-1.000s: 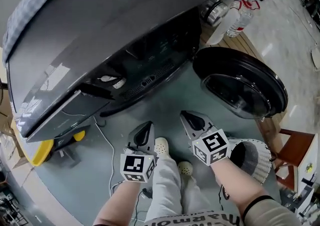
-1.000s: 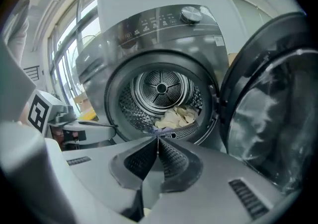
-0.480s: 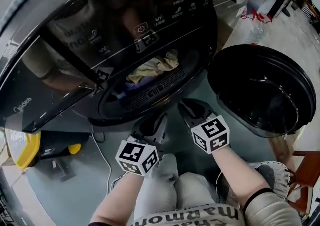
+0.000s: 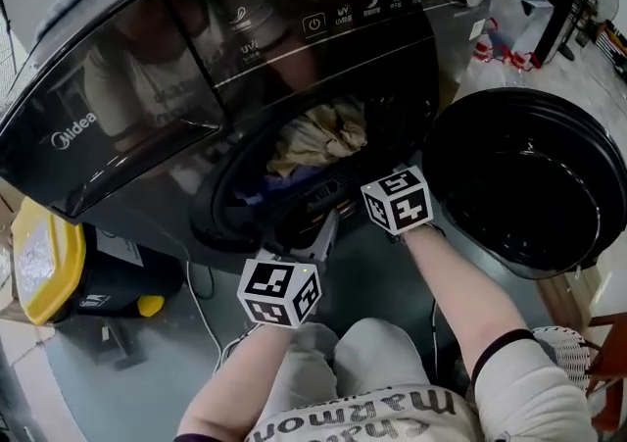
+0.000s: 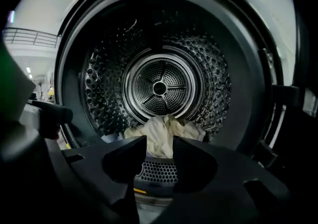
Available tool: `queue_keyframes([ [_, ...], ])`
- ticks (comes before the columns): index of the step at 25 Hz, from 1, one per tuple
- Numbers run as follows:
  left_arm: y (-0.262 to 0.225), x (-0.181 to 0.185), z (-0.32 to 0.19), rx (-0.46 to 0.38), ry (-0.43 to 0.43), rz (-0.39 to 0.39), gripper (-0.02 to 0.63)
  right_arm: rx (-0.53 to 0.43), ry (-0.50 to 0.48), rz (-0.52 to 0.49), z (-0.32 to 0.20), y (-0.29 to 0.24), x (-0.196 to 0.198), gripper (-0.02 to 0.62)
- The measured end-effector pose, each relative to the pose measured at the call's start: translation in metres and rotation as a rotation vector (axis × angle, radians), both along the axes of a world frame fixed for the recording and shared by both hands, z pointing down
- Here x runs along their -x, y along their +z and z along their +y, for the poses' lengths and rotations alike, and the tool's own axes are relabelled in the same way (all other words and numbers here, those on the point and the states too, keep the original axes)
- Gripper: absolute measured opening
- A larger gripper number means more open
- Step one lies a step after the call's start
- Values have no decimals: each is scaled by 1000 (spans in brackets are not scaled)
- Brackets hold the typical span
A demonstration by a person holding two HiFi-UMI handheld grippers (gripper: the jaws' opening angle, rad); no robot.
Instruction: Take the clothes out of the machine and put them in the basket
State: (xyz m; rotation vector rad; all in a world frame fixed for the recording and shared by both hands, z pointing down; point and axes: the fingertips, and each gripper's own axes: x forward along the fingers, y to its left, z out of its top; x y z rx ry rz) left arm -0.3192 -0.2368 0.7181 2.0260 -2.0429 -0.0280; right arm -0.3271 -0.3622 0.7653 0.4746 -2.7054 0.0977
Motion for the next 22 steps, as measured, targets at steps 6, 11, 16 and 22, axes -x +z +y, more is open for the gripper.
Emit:
queue_keyframes([
  [6,2,-1,7,1,25,-7,202,-36,20,146,-17,30,27,169],
  [11,8,3,10,-6,19,-4,207,-36,38,206,-27,44,50,169],
  [16,14,8,18,-6,2,-17,213,-45,89,297,-39,64,63,207],
  [22,21,14,23,-3,-24,-5,213,-114,161,409,-53,80,65,169],
])
